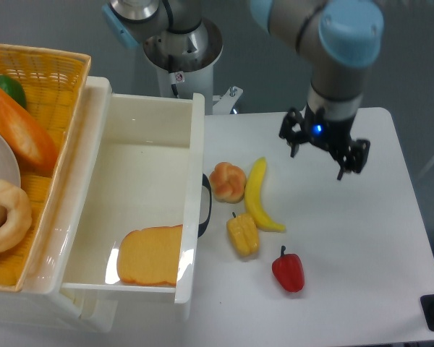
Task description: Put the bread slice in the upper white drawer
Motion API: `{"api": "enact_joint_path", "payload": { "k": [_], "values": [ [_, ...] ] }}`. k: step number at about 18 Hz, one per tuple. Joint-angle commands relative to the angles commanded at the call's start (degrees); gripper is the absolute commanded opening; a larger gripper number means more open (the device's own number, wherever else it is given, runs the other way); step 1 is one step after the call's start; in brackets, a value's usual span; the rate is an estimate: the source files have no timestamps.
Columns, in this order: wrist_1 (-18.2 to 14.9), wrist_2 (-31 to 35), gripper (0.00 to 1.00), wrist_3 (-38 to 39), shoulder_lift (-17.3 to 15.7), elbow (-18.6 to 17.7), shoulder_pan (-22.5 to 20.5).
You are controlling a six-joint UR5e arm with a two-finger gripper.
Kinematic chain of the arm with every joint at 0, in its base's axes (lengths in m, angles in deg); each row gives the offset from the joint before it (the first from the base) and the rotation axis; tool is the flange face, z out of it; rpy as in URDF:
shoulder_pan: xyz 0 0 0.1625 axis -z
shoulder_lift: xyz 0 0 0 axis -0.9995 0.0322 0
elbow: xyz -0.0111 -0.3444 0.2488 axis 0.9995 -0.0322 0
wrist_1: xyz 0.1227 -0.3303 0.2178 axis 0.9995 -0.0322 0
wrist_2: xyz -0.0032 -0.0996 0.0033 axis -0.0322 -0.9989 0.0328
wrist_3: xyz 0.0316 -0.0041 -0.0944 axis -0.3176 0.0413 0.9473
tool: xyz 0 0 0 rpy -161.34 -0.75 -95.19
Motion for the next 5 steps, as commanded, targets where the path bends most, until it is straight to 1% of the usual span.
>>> {"api": "enact_joint_path", "payload": {
  "k": [2,3,4,5],
  "values": [
    [0.87,0.00,1.00,-0.09,2.28,-0.09,-0.17],
    [1.14,0.00,1.00,-0.09,3.08,-0.87,-0.26],
    [1.75,-0.09,1.00,-0.09,3.52,-1.40,-0.79],
    [3.06,-0.18,1.00,-0.17,3.79,-1.32,-1.14]
  ]
}}
